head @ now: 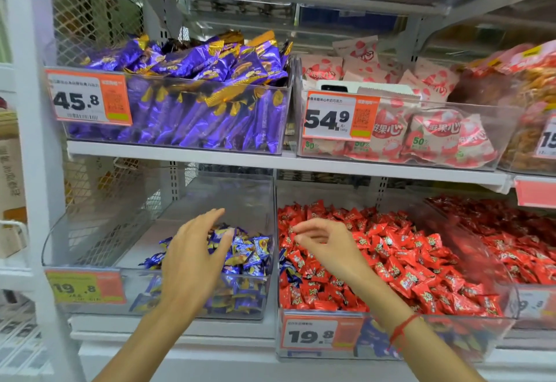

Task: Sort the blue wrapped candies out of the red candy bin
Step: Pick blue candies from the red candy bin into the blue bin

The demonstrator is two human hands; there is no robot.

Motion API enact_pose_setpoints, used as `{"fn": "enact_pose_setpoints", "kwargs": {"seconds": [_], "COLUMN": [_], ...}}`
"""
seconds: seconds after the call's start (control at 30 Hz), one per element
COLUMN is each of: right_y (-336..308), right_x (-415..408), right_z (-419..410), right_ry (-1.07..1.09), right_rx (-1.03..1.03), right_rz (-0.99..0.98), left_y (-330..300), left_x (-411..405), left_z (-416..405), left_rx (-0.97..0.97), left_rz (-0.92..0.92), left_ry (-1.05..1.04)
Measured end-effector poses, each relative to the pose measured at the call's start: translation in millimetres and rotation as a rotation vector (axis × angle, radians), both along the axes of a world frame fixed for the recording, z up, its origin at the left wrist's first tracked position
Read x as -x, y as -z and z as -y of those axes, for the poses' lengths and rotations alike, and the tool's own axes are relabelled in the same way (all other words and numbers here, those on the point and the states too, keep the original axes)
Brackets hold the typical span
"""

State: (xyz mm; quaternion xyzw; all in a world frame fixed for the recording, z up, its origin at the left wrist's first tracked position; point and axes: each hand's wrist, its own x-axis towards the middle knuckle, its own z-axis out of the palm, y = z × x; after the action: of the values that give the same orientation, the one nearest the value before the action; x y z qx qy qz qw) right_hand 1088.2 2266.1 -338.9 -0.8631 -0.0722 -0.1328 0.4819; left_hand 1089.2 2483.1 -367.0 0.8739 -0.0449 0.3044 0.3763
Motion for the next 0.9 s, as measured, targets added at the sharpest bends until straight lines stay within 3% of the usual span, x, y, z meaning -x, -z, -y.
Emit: {"fn": "enact_pose_setpoints", "kwargs": {"seconds": [0.1, 0.23, 0.4, 0.57, 0.67, 0.73, 0.9], "right_y": [23, 37, 34, 18, 7, -4, -29], "right_x": [-25, -47, -53, -40, -15, 4, 30], "right_z": [-2, -13, -16, 10, 30, 34, 8], "right_ry": [-0.076, -0.17, 0.018, 0.087, 0.068, 0.002, -0.211], "right_rx": [0.427, 0.833, 1.054, 0.747, 0.37, 0.048, -0.238], "right_rz": [-0.065, -0.135, 0.06, 0.002, -0.052, -0.132, -0.203], "left_y": [0, 3, 10, 6, 3, 0, -13], "left_x": [6, 21, 19, 25, 26, 29, 37], "left_z": [6, 27, 26, 27, 31, 38, 57], "left_rx": [-0.069, -0.221, -0.27, -0.243, -0.149, -0.073, 0.179], "left_rz": [-0.028, -0.06, -0.06, -0.073, -0.065, -0.048, -0.005], "left_ry": [0.181, 0.438, 0.429, 0.438, 0.42, 0.419, 0.465]}}
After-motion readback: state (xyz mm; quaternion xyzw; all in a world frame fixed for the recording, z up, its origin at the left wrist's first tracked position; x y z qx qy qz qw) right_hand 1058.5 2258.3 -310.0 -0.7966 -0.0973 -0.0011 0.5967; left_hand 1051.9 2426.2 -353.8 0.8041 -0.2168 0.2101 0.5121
